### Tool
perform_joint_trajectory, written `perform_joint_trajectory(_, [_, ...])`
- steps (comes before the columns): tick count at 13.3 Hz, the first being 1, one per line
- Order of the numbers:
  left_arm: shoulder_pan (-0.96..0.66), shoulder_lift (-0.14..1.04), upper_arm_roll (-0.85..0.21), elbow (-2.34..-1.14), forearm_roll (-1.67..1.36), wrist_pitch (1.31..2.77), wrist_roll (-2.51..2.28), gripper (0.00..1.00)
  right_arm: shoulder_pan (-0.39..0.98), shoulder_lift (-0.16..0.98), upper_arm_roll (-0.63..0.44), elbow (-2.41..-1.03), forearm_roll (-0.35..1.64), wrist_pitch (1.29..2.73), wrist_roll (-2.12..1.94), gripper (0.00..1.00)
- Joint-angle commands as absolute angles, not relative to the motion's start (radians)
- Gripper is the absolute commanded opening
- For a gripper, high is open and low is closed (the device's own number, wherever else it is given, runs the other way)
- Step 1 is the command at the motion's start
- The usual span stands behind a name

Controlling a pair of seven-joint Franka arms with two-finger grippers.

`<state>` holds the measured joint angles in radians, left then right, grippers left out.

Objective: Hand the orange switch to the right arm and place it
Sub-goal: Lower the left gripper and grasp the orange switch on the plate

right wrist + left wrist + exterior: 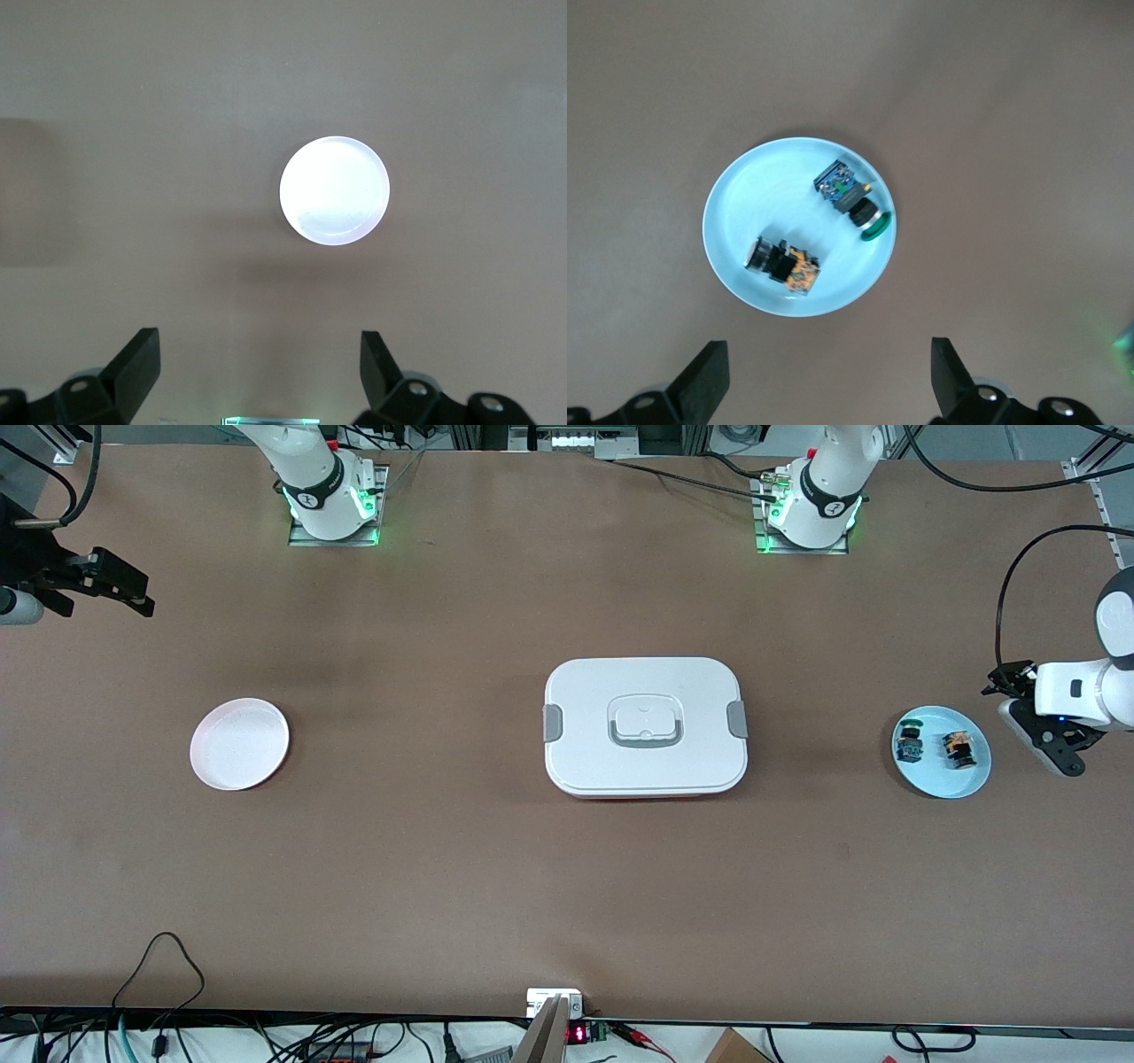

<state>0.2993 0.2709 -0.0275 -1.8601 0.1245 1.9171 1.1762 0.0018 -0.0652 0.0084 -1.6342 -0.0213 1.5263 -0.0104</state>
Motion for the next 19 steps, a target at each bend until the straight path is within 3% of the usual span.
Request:
perform_joint_trajectory(1, [0.342, 0.248, -0.037, -1.962, 0.143, 2.044, 1.349, 1.0, -0.003, -0.057, 0.012, -1.612, -0.015, 1.509, -0.018, 1.0])
perform_joint_trajectory(6, [0.388, 0.267, -0.04, -2.118, 0.14, 2.362, 1.665, 0.99, 0.009, -0.054, 0.015, -1.614, -0.017, 1.508, -0.017, 1.0])
perform_joint_trajectory(9, [0.403, 0.34, -0.04, -2.121, 0.135, 2.472, 1.799, 0.99, 0.023, -0.057, 0.015, -1.614, -0.022, 1.505, -0.003, 1.0])
perform_joint_trajectory(13, [0.432, 0.408, -0.044, -2.12, 0.127, 2.559, 1.861, 1.0, 0.044, -0.057, 0.017, -1.617, -0.02, 1.496, -0.002, 1.0])
perform_joint_trajectory(17, [0.593, 0.471, -0.176, -2.115, 0.126, 2.606, 1.862, 1.0, 0.048, -0.054, 0.017, -1.618, -0.02, 1.506, -0.002, 1.0])
perform_joint_trajectory(19, [0.603, 0.474, -0.192, -2.114, 0.126, 2.612, 1.862, 1.0, 0.058, -0.054, 0.017, -1.62, -0.017, 1.511, 0.002, 1.0])
